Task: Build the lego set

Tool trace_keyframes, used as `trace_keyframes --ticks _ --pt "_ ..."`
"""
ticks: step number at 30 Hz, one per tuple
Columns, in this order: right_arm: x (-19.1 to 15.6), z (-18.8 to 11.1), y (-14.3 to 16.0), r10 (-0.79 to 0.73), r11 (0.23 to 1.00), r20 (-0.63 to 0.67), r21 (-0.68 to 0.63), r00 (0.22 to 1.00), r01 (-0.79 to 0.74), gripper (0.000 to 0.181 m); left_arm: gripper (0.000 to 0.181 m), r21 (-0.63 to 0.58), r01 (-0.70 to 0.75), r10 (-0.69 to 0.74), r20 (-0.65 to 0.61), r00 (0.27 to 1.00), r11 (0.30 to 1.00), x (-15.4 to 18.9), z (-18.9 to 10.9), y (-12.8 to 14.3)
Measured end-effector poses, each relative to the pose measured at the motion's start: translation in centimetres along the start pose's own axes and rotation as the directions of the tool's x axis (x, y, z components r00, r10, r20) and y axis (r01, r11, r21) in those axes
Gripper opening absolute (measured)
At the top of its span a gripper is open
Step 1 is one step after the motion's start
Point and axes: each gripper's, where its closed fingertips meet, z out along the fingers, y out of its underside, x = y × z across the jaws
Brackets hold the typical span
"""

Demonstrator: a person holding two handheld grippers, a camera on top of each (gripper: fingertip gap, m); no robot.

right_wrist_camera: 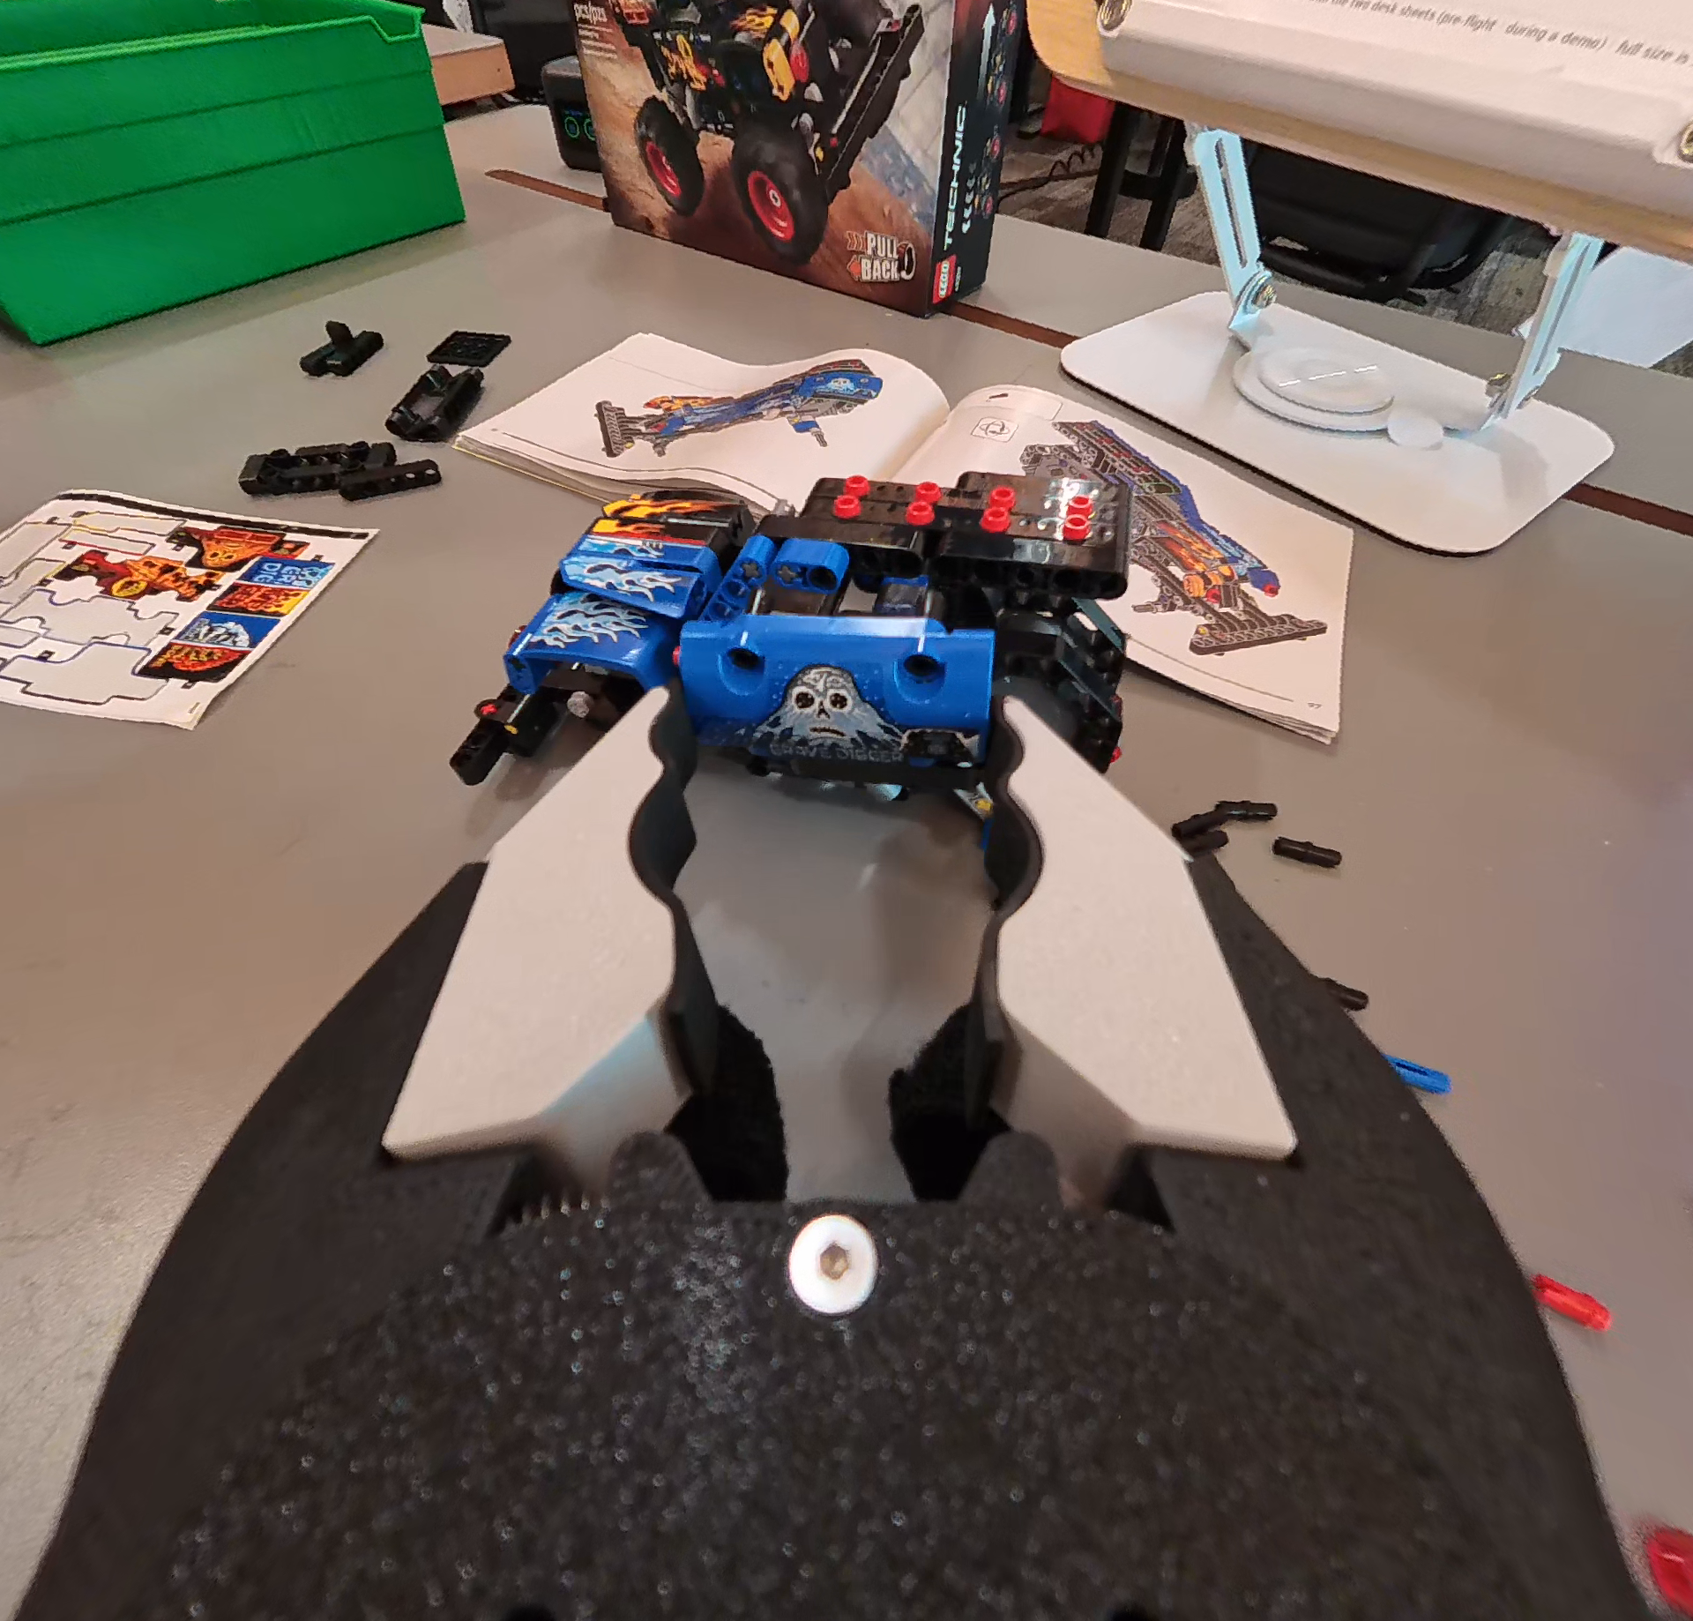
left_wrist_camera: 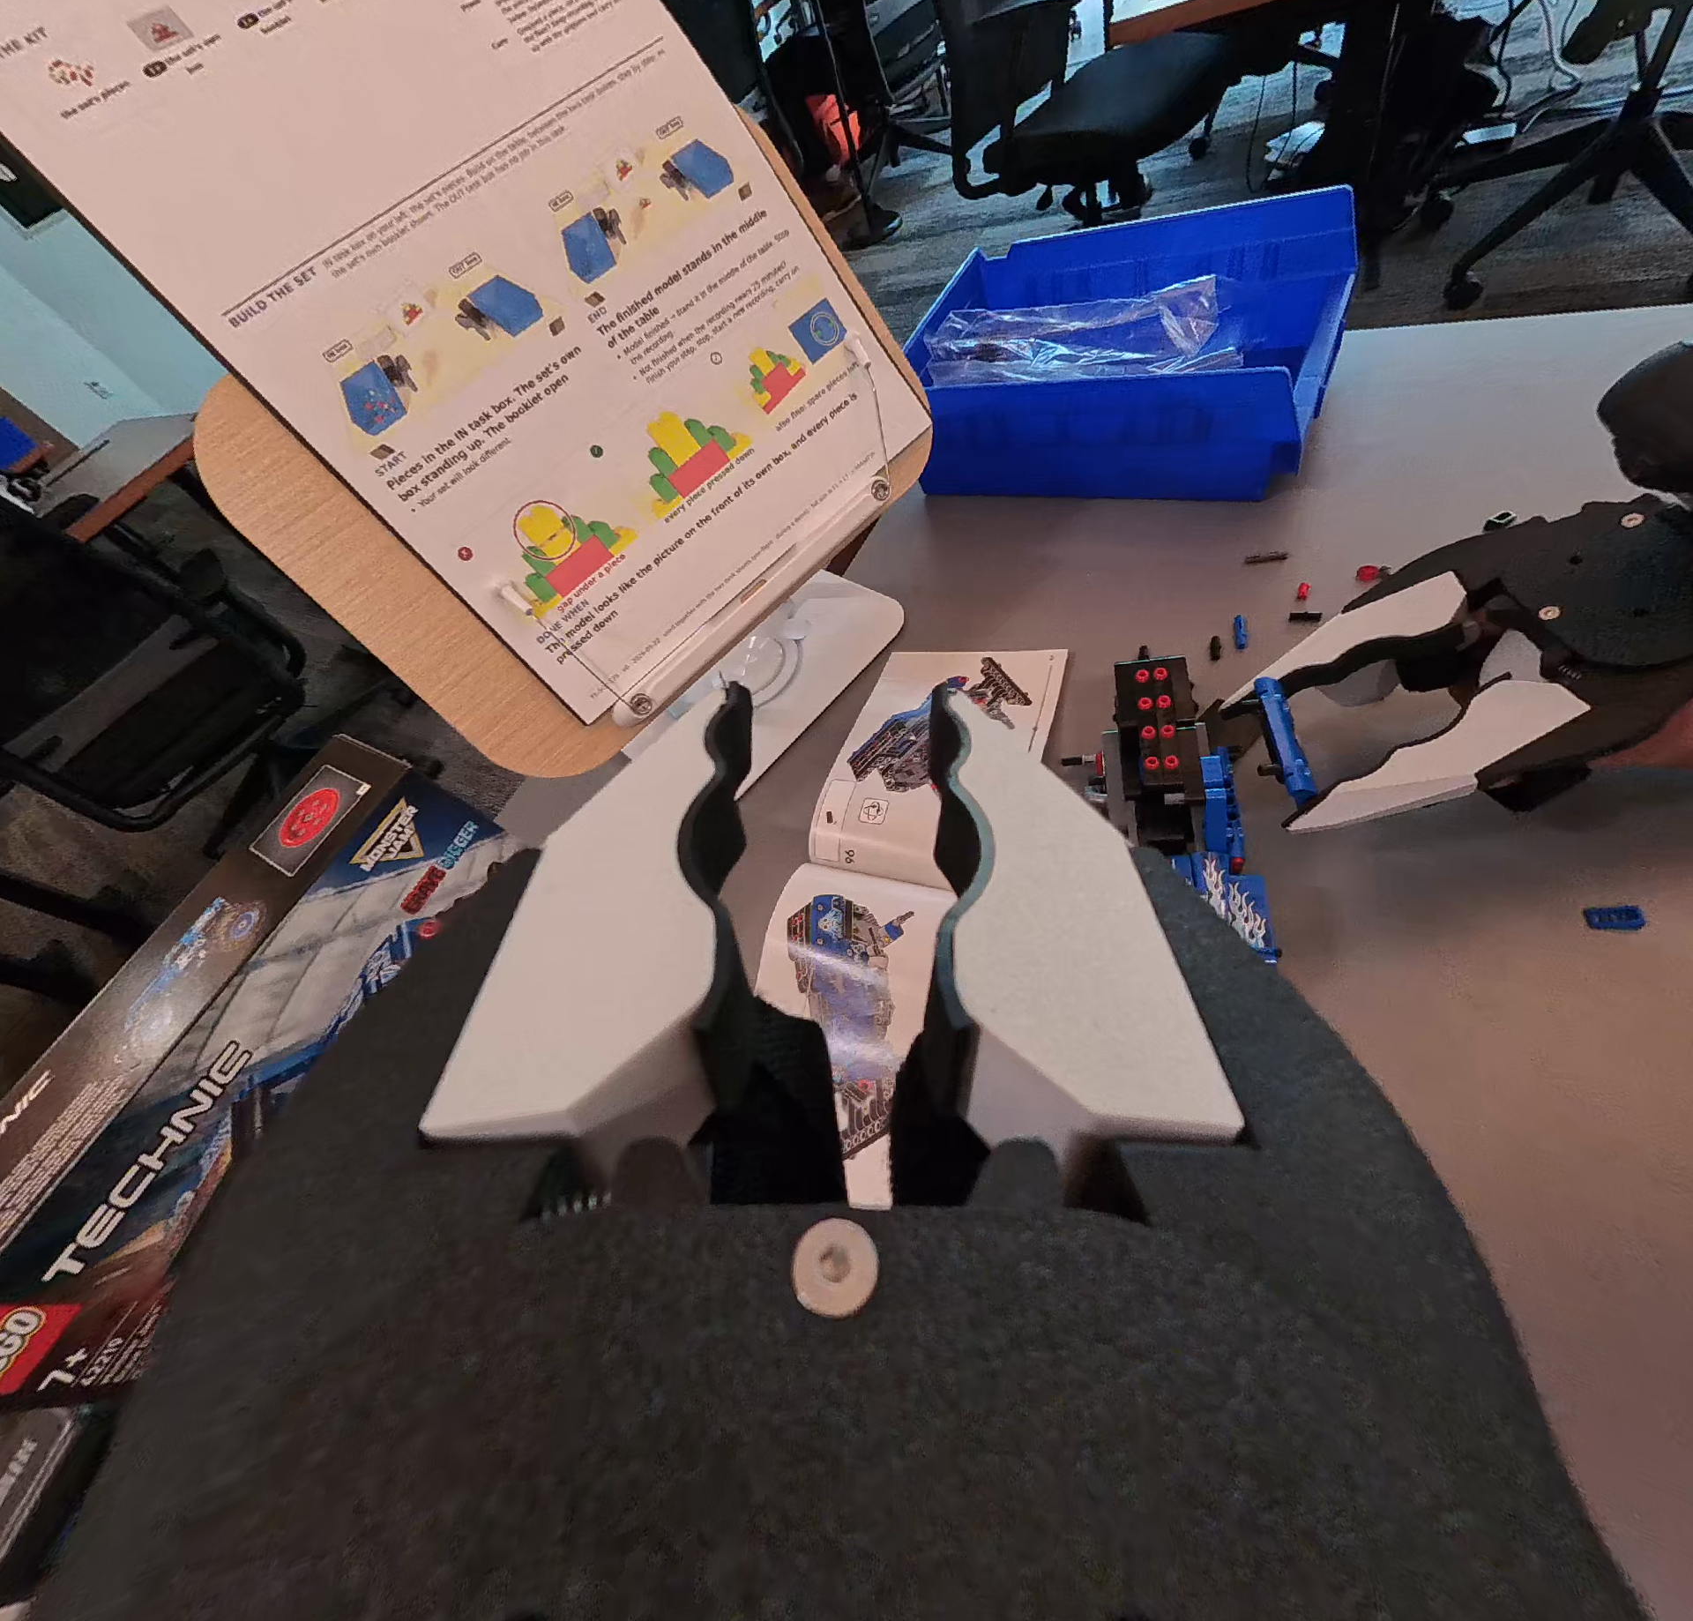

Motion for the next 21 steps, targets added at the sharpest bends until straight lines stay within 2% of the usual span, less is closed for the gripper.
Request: trace_keyframes --ticks 21 --pt "-0.06 0.11 0.22 -0.001 1.000 0.003 -0.011 1.000 0.001 0.062 0.037 -0.019 -0.009 0.009 -0.009 1.000 1.000 0.10 0.34 0.52"
